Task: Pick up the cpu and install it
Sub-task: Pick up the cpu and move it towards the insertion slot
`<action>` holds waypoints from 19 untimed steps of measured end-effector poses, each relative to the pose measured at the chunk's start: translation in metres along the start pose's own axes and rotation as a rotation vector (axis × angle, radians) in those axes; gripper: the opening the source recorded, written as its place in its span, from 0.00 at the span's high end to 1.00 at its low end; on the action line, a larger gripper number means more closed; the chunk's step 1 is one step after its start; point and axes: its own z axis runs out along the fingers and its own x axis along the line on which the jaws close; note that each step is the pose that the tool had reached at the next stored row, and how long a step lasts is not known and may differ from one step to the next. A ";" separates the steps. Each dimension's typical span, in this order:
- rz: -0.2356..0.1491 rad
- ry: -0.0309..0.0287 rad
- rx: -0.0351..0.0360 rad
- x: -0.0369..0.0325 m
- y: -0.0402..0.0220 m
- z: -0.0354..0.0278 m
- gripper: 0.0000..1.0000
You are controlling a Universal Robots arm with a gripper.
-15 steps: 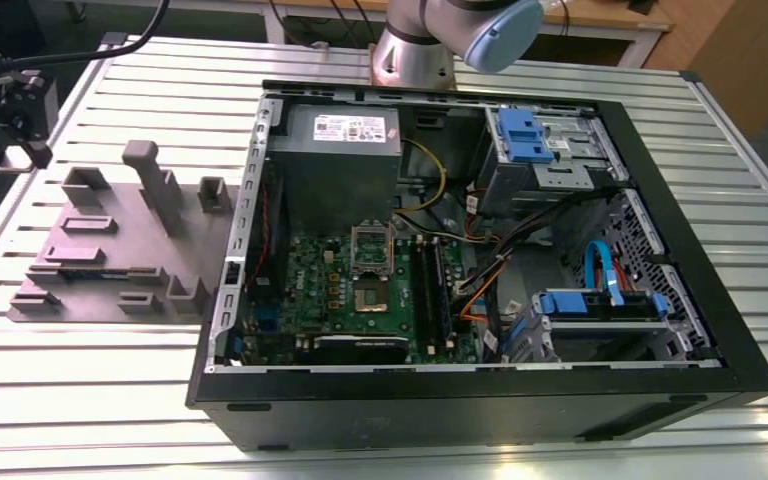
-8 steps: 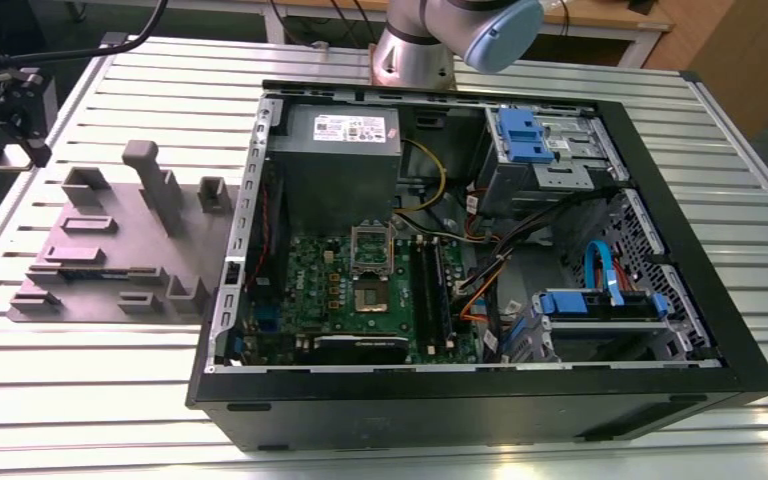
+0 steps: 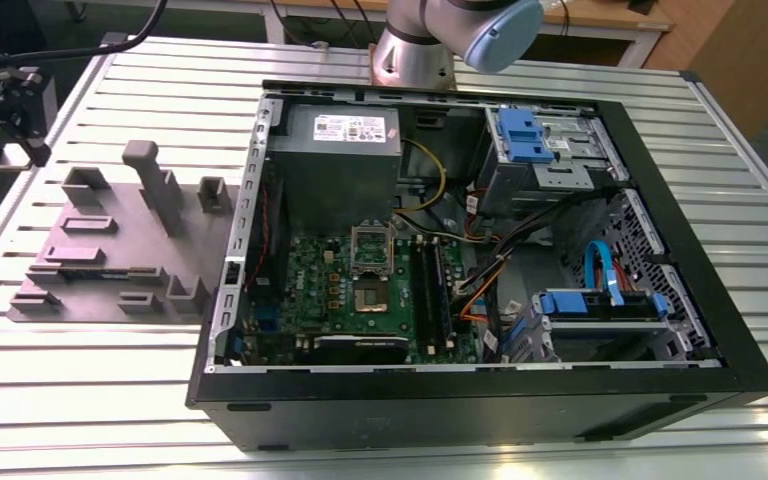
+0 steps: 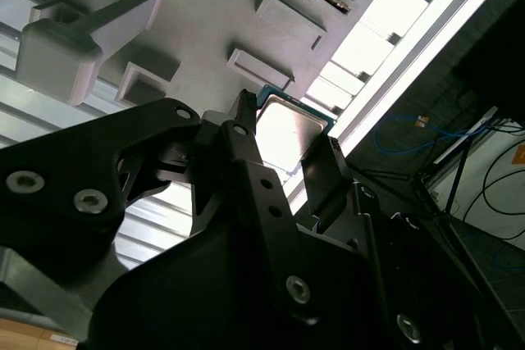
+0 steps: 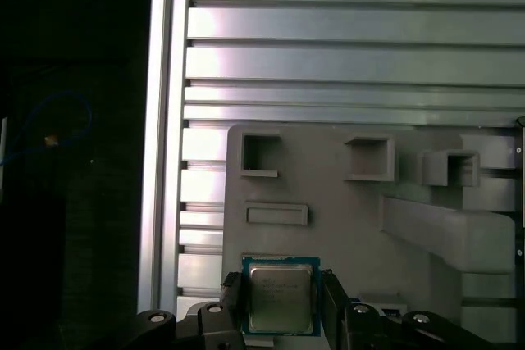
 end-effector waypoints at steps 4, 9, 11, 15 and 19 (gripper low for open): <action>0.000 0.0000 0.0000 0.0000 0.0000 -0.0007 0.53; 0.000 0.0000 0.0000 0.0001 0.0001 -0.0019 0.53; 0.000 -0.0001 -0.0001 0.0001 0.0001 -0.0022 0.53; 0.000 0.0000 0.0000 0.0001 0.0002 -0.0029 0.53; 0.000 0.0000 0.0000 0.0001 0.0002 -0.0041 0.53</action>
